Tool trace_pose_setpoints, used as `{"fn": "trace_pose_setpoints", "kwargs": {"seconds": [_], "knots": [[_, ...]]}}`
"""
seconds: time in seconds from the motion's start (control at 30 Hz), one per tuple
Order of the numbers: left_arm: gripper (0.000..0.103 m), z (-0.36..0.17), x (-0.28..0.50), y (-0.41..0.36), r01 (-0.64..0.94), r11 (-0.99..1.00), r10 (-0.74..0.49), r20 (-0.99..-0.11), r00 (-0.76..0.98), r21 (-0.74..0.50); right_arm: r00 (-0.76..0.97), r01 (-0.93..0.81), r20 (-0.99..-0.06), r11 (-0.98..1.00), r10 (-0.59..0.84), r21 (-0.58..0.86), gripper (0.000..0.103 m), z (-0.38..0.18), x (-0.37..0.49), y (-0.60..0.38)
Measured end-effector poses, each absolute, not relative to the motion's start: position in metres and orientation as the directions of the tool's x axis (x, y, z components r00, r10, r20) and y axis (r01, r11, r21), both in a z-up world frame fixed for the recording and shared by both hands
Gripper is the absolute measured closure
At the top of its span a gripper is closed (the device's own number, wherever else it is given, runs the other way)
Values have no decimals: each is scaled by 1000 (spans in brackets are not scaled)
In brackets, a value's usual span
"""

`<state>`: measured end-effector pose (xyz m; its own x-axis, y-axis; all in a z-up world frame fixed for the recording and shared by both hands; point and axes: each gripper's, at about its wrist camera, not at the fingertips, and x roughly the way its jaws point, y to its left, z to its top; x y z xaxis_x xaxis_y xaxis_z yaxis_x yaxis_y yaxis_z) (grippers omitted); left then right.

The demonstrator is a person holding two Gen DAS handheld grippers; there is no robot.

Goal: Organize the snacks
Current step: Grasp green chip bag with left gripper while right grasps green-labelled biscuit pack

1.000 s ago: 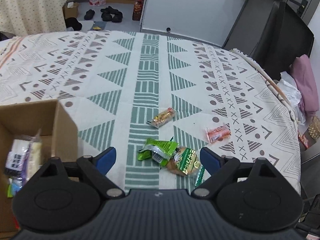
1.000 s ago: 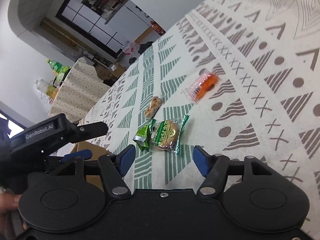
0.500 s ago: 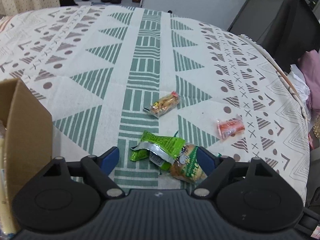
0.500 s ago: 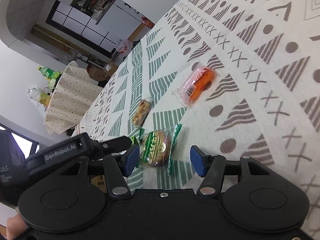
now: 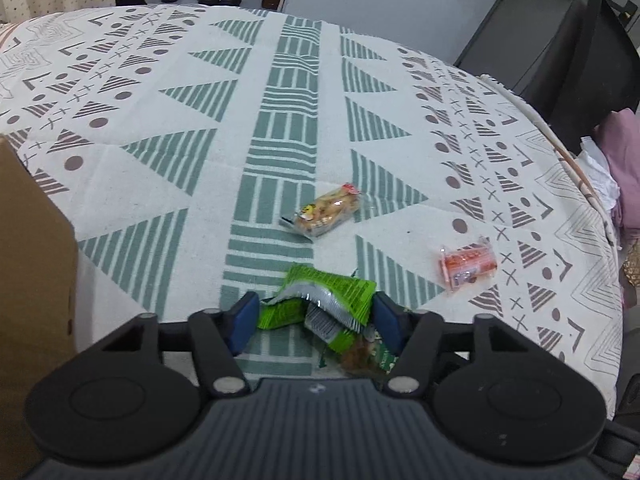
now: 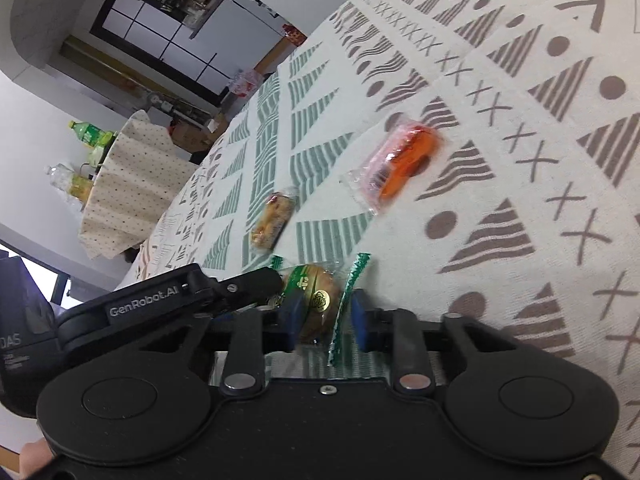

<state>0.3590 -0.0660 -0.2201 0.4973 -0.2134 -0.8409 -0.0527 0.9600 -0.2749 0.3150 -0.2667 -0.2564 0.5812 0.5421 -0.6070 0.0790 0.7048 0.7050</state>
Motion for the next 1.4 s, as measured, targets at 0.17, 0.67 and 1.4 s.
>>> {"fn": "trace_pose_setpoints", "kwargs": {"seconds": [0.17, 0.67, 1.4], "knots": [[50, -212, 352, -70, -45, 962, -210, -834, 510, -269, 588, 88, -616, 716, 524, 693, 88, -252, 308, -270], [51, -174, 311, -67, -51, 961, -197, -800, 566, -272, 673, 29, -550, 725, 495, 689, 100, -211, 274, -284], [51, -168, 295, -47, -121, 964, -140, -837, 529, -238, 682, -38, -643, 895, 349, 445, 12, -206, 280, -249]]}}
